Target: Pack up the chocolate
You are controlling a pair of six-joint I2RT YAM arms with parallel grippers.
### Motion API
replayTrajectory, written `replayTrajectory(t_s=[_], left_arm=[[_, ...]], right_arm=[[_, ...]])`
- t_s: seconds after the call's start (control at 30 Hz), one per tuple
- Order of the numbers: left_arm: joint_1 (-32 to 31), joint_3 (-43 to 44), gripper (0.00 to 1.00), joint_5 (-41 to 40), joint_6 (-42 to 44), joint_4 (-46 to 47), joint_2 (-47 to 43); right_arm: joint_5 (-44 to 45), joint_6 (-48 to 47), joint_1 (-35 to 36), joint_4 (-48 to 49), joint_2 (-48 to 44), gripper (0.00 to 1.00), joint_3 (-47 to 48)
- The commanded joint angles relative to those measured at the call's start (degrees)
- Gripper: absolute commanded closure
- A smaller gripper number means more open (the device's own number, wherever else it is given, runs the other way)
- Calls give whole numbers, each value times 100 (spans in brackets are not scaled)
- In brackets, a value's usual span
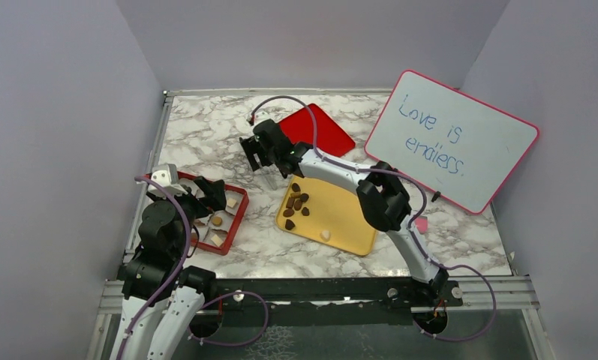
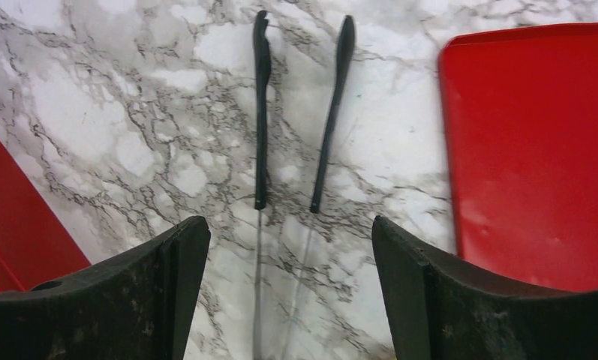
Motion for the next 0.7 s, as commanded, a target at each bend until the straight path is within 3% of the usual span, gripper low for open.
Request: replayTrajectory(t_s=[0.0, 0.13, 0.4, 0.67], left_arm=[[-22, -46, 1, -67, -22, 98, 43], [-20, -55, 1, -74, -27, 105, 48], [-21, -75, 1, -63, -27, 109, 118], [-19, -76, 1, -69, -35, 107, 103]], right_arm=[[-43, -405, -181, -266, -557, 14, -309], [23, -698, -348, -215, -818, 15, -782], [57, -897, -799, -34, -957, 43, -1349], [-22, -1129, -997, -31, -717, 60, -1248]])
